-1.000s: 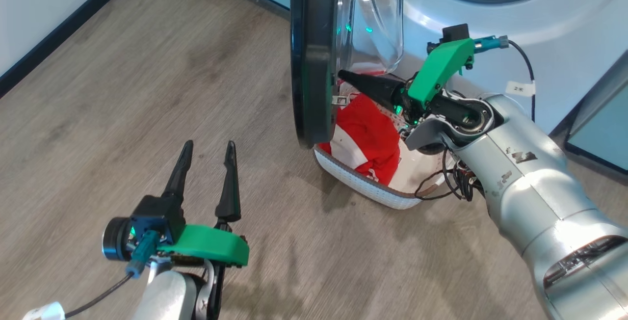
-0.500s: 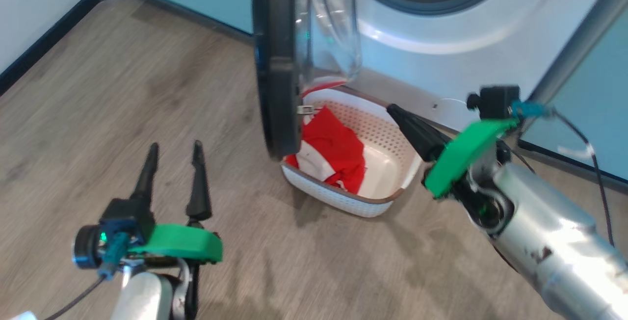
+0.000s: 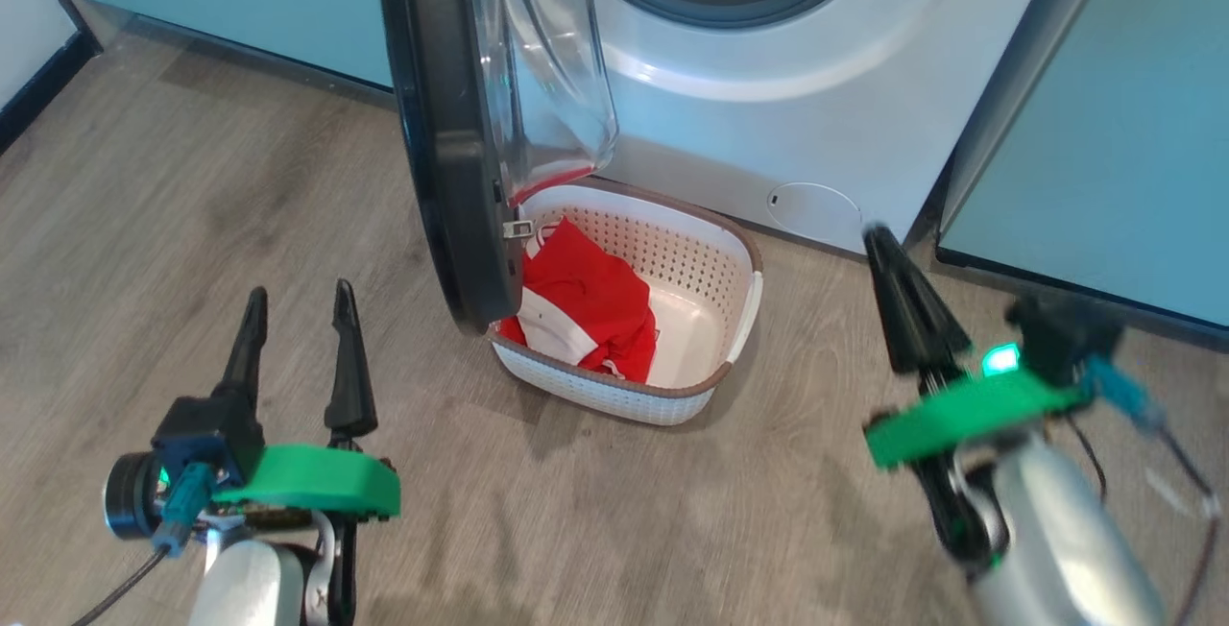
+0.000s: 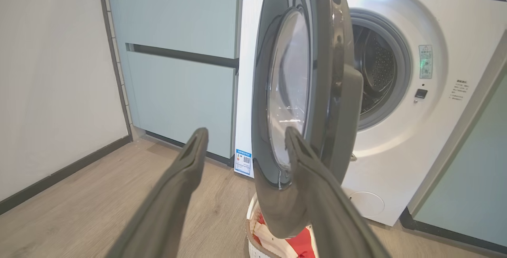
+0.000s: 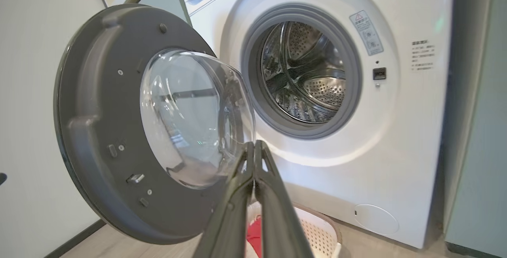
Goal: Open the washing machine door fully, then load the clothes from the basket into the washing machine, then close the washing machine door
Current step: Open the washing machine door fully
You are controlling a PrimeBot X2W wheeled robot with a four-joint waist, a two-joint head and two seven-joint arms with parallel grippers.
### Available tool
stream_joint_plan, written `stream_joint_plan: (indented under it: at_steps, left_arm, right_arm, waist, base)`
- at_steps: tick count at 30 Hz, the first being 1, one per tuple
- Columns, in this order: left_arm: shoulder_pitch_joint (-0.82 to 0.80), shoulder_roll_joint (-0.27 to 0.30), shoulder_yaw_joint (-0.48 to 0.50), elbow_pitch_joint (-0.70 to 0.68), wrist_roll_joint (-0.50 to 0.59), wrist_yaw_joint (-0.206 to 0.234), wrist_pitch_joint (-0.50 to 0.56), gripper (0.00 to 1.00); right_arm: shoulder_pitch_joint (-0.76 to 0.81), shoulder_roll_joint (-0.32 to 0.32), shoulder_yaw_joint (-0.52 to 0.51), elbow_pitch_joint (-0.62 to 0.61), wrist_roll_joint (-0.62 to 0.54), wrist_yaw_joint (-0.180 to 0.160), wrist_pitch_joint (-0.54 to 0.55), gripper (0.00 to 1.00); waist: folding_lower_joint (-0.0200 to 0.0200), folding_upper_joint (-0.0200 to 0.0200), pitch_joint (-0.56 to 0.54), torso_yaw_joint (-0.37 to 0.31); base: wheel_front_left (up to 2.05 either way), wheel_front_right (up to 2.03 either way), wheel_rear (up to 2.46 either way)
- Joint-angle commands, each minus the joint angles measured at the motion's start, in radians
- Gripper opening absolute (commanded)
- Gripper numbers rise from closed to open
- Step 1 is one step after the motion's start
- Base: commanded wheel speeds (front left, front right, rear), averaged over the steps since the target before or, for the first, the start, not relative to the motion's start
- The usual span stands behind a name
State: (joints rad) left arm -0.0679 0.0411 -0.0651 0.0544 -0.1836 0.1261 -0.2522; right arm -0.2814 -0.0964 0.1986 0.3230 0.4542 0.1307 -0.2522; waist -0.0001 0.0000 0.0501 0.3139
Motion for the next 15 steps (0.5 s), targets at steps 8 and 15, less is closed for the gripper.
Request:
stream_joint_plan:
  at_steps: [8, 15]
  left_arm:
    - [-0.015, 0.009, 0.022, -0.014, 0.022, -0.012, -0.01, 1.0]
    - [0.006, 0.009, 0.022, -0.004, 0.022, -0.01, -0.01, 1.0]
  right_arm:
    - [0.201, 0.045, -0.08, -0.236, -0.1, 0.0, 0.0, 0.0]
    - [0.244, 0.046, -0.09, -0.288, -0.104, 0.0, 0.01, 1.0]
  waist:
    - [0.0001, 0.0, 0.005, -0.018]
    - [0.0001, 0.0, 0.002, -0.029]
  base:
    - [0.0, 0.0, 0.0]
    - [0.0, 0.0, 0.0]
